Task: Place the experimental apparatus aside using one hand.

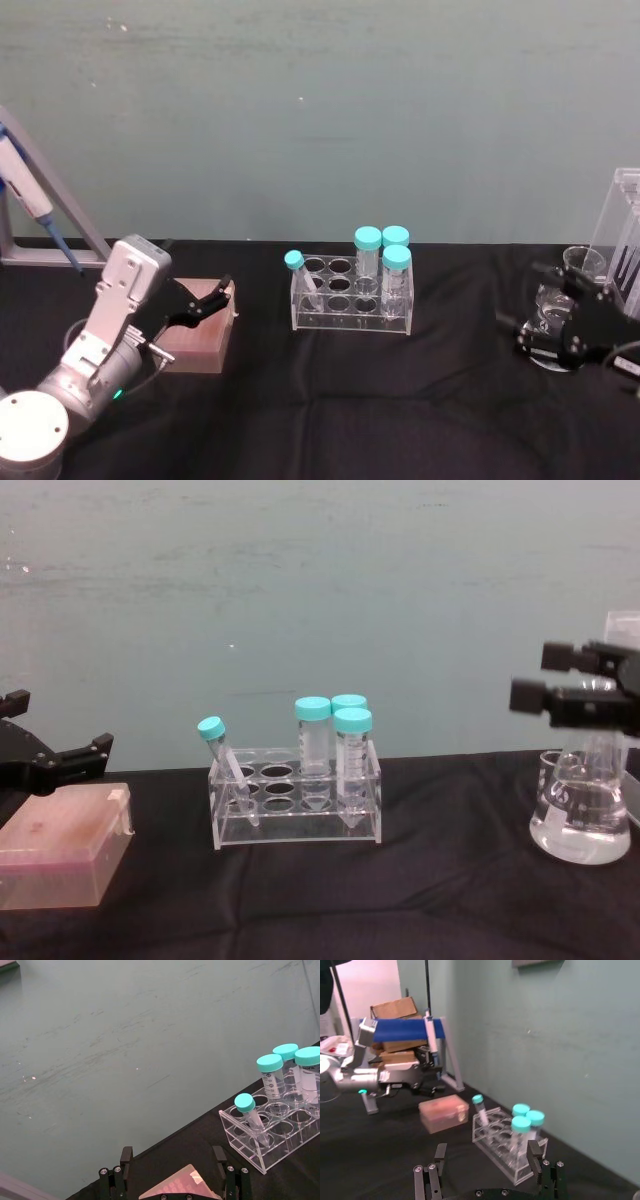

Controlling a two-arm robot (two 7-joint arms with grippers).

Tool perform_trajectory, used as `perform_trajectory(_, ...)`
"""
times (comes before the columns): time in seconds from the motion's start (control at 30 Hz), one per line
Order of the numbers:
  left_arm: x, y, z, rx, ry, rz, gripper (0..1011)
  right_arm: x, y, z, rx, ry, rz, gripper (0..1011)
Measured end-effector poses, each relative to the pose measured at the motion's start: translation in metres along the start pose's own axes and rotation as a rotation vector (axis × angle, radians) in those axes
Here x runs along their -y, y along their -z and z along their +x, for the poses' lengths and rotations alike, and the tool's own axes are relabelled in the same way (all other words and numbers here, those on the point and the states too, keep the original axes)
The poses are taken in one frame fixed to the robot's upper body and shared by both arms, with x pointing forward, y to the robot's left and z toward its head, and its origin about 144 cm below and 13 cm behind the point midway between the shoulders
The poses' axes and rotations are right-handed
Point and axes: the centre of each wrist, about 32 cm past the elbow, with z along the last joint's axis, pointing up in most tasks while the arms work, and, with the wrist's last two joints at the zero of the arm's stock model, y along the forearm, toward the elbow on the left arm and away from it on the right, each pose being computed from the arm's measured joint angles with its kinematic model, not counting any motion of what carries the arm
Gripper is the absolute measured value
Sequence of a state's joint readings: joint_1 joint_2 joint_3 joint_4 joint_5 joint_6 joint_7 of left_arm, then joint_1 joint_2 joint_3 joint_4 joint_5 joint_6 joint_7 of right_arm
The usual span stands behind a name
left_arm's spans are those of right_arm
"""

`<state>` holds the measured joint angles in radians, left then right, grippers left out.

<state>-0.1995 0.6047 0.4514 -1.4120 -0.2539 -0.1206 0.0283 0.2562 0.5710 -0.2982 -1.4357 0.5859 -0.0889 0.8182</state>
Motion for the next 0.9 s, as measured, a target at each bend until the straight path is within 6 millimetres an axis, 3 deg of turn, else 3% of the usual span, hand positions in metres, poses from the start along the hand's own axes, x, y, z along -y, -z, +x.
perform_trajectory(0.37, 0.000, 0.000, 0.000, 0.000, 0.000, 0.000, 1000, 0.017, 0.015, -0.007, -0.097, -0.016, -0.088, 1000)
perform_trajectory(0.9, 0.000, 0.000, 0.000, 0.000, 0.000, 0.000, 1000, 0.020, 0.020, -0.012, -0.116, -0.002, -0.115, 1000)
